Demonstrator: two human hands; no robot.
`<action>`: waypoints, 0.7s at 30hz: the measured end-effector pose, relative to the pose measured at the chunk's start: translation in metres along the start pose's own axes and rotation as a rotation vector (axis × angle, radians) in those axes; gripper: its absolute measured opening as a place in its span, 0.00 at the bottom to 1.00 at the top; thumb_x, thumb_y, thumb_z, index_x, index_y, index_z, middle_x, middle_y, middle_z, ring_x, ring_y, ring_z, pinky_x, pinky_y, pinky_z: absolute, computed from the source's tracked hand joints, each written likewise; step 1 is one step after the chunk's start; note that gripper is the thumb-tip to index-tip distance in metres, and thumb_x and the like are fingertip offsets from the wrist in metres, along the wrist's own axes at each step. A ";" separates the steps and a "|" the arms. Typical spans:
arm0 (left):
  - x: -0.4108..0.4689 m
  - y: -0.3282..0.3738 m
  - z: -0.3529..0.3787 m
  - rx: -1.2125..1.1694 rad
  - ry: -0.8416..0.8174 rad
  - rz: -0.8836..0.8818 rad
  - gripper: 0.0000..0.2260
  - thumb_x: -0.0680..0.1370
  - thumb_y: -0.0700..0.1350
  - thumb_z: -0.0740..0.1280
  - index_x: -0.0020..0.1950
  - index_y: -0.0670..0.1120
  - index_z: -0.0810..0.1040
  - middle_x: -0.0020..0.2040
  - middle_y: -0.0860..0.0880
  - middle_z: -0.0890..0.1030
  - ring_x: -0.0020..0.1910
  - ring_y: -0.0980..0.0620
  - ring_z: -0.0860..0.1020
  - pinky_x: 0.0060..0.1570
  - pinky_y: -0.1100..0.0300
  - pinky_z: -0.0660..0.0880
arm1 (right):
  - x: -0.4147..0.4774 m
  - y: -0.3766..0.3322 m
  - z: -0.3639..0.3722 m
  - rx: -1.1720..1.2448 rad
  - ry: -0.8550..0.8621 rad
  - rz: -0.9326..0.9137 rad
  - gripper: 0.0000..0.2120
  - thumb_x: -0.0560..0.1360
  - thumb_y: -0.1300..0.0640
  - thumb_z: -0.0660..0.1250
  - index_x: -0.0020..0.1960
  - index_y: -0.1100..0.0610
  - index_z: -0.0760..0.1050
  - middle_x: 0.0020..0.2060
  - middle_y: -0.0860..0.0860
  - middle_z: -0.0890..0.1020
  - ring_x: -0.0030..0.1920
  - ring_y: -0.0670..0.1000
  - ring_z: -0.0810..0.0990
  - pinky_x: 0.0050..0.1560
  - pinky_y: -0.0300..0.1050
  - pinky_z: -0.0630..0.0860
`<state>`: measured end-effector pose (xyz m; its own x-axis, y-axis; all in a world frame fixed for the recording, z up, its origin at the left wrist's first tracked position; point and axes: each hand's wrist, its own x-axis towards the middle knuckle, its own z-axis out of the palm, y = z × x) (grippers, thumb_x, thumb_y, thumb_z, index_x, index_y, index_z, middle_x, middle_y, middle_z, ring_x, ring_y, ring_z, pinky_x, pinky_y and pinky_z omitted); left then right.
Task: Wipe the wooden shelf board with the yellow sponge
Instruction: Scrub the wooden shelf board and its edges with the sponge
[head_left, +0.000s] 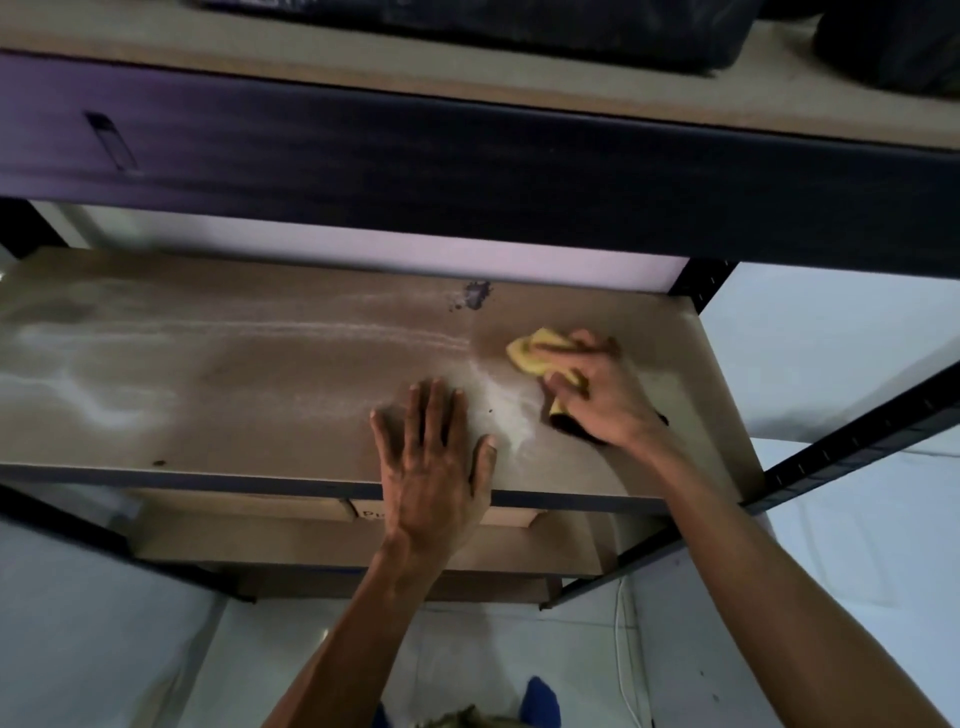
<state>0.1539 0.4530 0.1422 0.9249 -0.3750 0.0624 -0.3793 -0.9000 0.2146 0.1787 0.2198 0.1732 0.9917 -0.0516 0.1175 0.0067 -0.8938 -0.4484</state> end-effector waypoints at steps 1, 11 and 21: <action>0.000 0.000 0.000 -0.003 -0.001 -0.001 0.31 0.82 0.63 0.45 0.82 0.51 0.46 0.82 0.47 0.41 0.80 0.46 0.38 0.75 0.32 0.42 | 0.008 0.008 -0.006 -0.045 0.091 0.094 0.21 0.79 0.51 0.64 0.71 0.39 0.70 0.65 0.49 0.68 0.59 0.54 0.72 0.58 0.52 0.76; 0.000 -0.001 0.004 -0.037 0.022 0.013 0.32 0.81 0.63 0.45 0.82 0.51 0.47 0.82 0.47 0.42 0.81 0.46 0.39 0.75 0.31 0.41 | 0.005 0.012 -0.001 0.016 -0.104 -0.091 0.20 0.78 0.55 0.67 0.68 0.42 0.73 0.63 0.48 0.72 0.55 0.46 0.70 0.59 0.43 0.70; 0.001 -0.002 0.004 -0.029 0.016 0.001 0.32 0.80 0.63 0.43 0.82 0.51 0.45 0.82 0.48 0.41 0.80 0.47 0.38 0.75 0.32 0.40 | 0.020 -0.016 0.013 -0.073 -0.051 0.019 0.21 0.79 0.50 0.64 0.71 0.39 0.69 0.64 0.49 0.70 0.60 0.55 0.70 0.60 0.50 0.71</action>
<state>0.1551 0.4533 0.1383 0.9247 -0.3725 0.0780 -0.3800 -0.8926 0.2425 0.1998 0.2384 0.1709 0.9969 -0.0478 0.0632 -0.0199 -0.9230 -0.3842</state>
